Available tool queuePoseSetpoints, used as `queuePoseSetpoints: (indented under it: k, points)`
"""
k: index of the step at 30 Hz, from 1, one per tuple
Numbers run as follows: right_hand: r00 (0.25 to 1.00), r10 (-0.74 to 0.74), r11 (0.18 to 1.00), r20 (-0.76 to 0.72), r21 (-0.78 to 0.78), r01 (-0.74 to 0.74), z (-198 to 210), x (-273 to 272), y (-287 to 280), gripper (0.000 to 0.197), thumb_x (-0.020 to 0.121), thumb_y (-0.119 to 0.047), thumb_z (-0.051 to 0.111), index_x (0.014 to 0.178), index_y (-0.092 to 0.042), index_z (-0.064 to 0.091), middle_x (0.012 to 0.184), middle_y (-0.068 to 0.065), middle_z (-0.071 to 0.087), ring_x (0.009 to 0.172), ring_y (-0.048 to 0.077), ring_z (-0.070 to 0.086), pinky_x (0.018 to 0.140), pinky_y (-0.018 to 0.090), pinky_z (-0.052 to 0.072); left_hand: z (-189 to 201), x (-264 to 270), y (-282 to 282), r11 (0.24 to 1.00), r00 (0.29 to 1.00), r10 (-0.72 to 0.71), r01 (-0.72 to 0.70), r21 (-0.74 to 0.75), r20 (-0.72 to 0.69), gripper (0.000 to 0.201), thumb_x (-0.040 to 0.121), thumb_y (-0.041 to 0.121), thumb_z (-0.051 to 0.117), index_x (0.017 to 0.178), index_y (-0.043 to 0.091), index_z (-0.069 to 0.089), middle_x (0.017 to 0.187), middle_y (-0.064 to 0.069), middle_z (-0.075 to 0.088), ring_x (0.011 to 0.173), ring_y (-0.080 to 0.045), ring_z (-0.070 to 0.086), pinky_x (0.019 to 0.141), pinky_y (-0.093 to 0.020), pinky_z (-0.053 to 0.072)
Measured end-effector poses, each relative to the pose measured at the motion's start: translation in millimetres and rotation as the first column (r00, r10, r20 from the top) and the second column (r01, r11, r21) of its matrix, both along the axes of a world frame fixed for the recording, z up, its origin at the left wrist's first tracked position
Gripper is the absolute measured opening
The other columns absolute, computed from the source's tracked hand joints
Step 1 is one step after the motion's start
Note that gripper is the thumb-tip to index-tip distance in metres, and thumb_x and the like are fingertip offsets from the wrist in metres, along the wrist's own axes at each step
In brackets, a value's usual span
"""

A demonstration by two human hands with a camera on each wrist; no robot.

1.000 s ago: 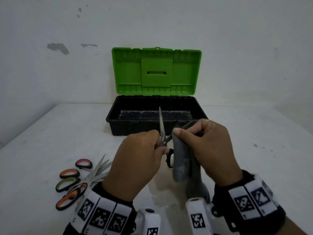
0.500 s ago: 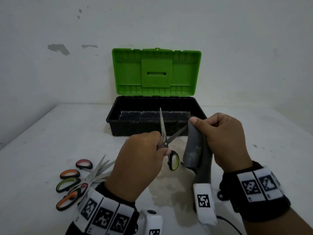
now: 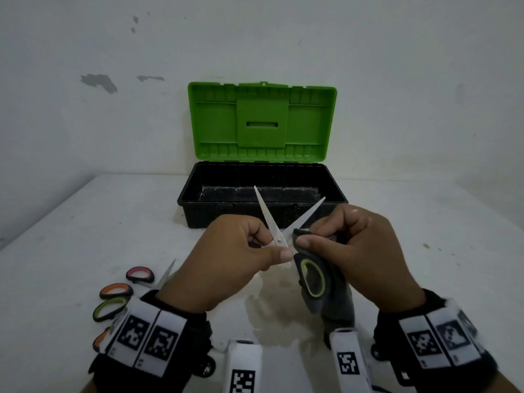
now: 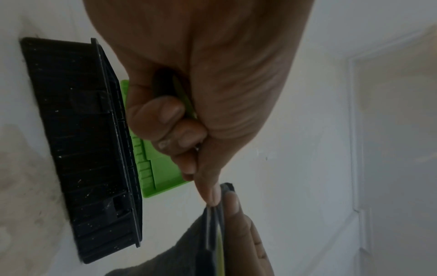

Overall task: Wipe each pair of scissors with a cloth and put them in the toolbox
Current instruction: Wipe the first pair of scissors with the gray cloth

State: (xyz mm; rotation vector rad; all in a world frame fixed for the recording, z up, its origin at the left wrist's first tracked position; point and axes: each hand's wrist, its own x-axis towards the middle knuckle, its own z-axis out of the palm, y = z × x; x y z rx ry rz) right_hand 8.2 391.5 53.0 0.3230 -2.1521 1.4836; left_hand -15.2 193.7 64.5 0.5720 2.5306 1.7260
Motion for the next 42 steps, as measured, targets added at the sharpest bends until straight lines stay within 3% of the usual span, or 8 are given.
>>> queuePoseSetpoints:
  k: [7,12,15,20,25,29,36,42]
  points:
    - [0.999,-0.045,0.997,0.02,-0.057,0.046,-2.0,-1.6,-8.9,0.025,0.063,-0.028,0.089,0.063,-0.012,0.07,0.065,0.006,0.073,0.062,0.029,0.07,0.058,0.051,0.057,5.1,5.0,-0.3,0.996,0.997,-0.058,0.054,0.069,0.059,0.028,0.071,0.023,0.084,0.07,0.004,0.064,0.049,0.001,0.058,0.036,-0.001,0.043,0.04,-0.013,0.033]
    - [0.996,-0.091,0.991,0.02,-0.091,0.093,-1.8,-2.4,-12.8,0.027,0.066,-0.028,0.087,0.064,-0.009,0.068,0.063,0.004,0.071,0.059,0.026,0.068,0.056,0.042,0.057,8.1,5.3,-0.2,0.999,1.0,-0.019,0.018,0.042,0.014,0.027,0.07,0.023,0.084,0.067,0.008,0.062,0.047,0.006,0.057,0.035,0.002,0.045,0.04,-0.011,0.033]
    - [0.998,-0.04,0.997,0.042,-0.07,0.043,0.9,0.4,-14.8,0.028,0.064,-0.028,0.087,0.065,-0.008,0.068,0.065,0.006,0.072,0.06,0.028,0.069,0.057,0.046,0.058,9.1,7.6,-1.6,0.999,0.999,-0.033,0.033,0.029,0.016,0.026,0.071,0.024,0.084,0.066,0.01,0.062,0.047,0.005,0.057,0.035,0.001,0.045,0.04,-0.011,0.034]
    - [0.986,-0.165,0.974,0.013,-0.156,0.165,6.3,-10.9,0.5,0.029,0.066,-0.028,0.088,0.062,-0.01,0.065,0.065,0.007,0.071,0.063,0.031,0.068,0.06,0.045,0.057,7.8,9.3,-1.8,0.998,0.999,-0.036,0.035,0.06,0.025,0.026,0.071,0.022,0.083,0.065,0.009,0.062,0.046,0.006,0.057,0.035,0.002,0.044,0.04,-0.01,0.034]
    - [0.996,-0.079,0.995,0.049,-0.06,0.082,1.5,-4.1,-11.4,0.029,0.065,-0.026,0.089,0.062,-0.01,0.065,0.064,0.005,0.071,0.061,0.029,0.068,0.059,0.046,0.057,9.2,9.1,-4.0,0.998,0.999,-0.043,0.042,0.051,0.023,0.025,0.072,0.02,0.083,0.061,0.015,0.061,0.045,0.007,0.057,0.035,0.002,0.045,0.04,-0.01,0.034]
    - [0.99,-0.13,0.966,0.063,-0.216,0.14,0.5,-15.1,-4.0,0.036,0.064,-0.027,0.089,0.063,-0.002,0.062,0.063,0.013,0.07,0.056,0.024,0.065,0.055,0.037,0.054,6.8,6.7,-2.4,0.999,1.0,-0.017,0.016,0.046,0.009,0.027,0.071,0.023,0.083,0.063,0.01,0.061,0.045,0.006,0.056,0.034,0.001,0.044,0.039,-0.01,0.033]
    - [0.992,-0.071,0.994,0.099,-0.079,0.079,-3.3,-11.2,-15.1,0.032,0.066,-0.03,0.089,0.063,-0.01,0.065,0.065,0.01,0.071,0.063,0.036,0.068,0.058,0.052,0.057,4.1,4.3,-3.9,0.999,1.0,-0.024,0.024,0.046,-0.002,0.025,0.073,0.021,0.082,0.061,0.015,0.061,0.045,0.005,0.057,0.036,0.001,0.045,0.041,-0.011,0.034]
    - [0.987,-0.15,0.972,0.062,-0.175,0.159,-0.2,-19.4,-4.4,0.034,0.068,-0.028,0.088,0.063,-0.006,0.063,0.064,0.012,0.07,0.06,0.031,0.066,0.057,0.043,0.056,0.2,4.0,-3.4,0.999,1.0,-0.003,0.003,0.032,0.003,0.026,0.072,0.024,0.083,0.065,0.009,0.062,0.047,0.003,0.058,0.035,0.002,0.045,0.04,-0.01,0.034]
